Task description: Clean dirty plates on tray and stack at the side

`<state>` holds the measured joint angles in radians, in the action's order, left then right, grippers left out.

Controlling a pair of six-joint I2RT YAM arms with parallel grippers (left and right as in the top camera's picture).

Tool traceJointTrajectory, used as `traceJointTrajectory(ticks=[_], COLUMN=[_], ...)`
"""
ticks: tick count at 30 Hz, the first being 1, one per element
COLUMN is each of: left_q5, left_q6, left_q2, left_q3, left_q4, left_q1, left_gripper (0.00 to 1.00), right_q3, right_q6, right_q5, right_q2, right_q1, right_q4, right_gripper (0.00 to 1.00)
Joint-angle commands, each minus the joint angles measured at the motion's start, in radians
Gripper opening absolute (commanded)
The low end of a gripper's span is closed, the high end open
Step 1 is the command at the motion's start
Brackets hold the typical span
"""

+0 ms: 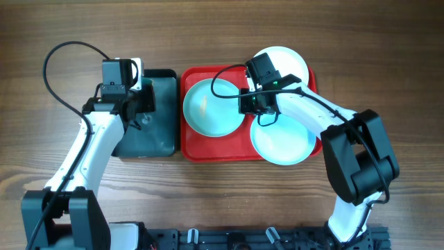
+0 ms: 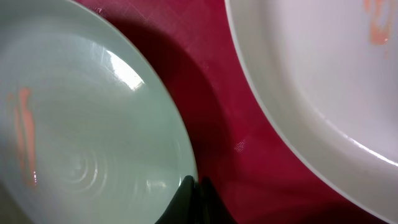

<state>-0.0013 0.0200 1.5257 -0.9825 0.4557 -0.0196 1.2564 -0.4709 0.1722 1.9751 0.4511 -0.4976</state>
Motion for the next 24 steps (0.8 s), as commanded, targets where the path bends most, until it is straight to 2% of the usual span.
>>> traceJointTrajectory(ticks=[1,24], left_q5=[0.012,0.012], left_q6=[0.026,0.025], left_q2=[-0.015,-0.015], left_q3=[-0.001,-0.001], left_q4=[-0.002,-0.03], left_q1=[-0.005,-0.005], left_gripper=[0.04,0.04], right_q3=[-0.001,0.0], right_q6=[0.0,0.0], right_q5=[-0.069,-0.073], right_q2=[0.004,0.004], right_q1=[0.006,0.006], right_q4=[-0.011,-0.03], right_gripper=[0.05,0.04])
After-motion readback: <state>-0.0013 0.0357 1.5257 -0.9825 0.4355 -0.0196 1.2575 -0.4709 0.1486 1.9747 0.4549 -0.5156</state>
